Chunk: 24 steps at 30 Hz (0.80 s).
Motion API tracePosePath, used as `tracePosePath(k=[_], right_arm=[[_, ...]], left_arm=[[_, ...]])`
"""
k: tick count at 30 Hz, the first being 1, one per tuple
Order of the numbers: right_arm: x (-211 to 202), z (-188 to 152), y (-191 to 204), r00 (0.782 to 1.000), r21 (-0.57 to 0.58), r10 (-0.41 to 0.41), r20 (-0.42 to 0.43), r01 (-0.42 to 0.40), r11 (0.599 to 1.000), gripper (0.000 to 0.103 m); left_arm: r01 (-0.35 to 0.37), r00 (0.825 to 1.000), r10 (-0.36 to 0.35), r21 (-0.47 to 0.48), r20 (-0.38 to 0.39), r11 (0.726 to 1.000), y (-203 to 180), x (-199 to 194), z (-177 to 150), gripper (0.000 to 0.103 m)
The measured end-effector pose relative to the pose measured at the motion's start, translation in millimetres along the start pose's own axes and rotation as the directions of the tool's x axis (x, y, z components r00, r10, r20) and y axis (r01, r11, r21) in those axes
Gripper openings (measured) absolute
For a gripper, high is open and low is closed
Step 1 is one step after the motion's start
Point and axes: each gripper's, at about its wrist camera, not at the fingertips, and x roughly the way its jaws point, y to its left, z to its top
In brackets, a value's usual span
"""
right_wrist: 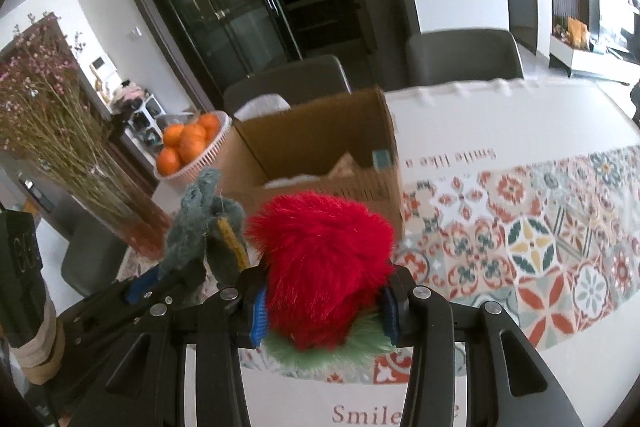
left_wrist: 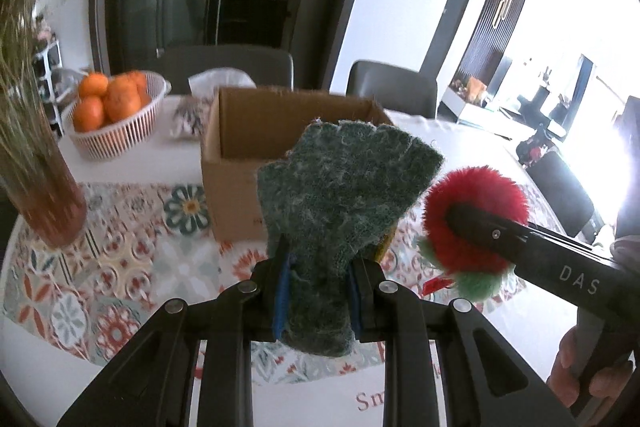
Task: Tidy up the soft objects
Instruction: 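Carry the glove and pompom with both tools over the box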
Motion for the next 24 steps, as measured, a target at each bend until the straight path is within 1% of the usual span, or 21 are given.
tracePosePath(k=[4,11,18,24], right_arm=[[-5,14,5,0.999,-0.017,0.009,0.036,-0.009,1.000,0.044],[-7,37,15,0.997,-0.054,0.021,0.079,-0.017,0.998,0.044],[-4,58,26,0.994,-0.086,0.030,0.106,-0.021,0.996,0.044],[7,78,31,0.993,-0.120,0.027,0.115,-0.013,0.993,0.044]], left_arm=[[-0.006,0.999,0.005,0.013,0.038,1.000,-1,-7,14,0.024],[-0.012,0.997,0.009,0.031,0.082,0.999,0,-11,37,0.024],[-0.029,0.994,0.022,0.059,0.109,0.998,3,-8,60,0.024],[-0.044,0.993,0.036,0.071,0.111,0.997,9,3,79,0.024]])
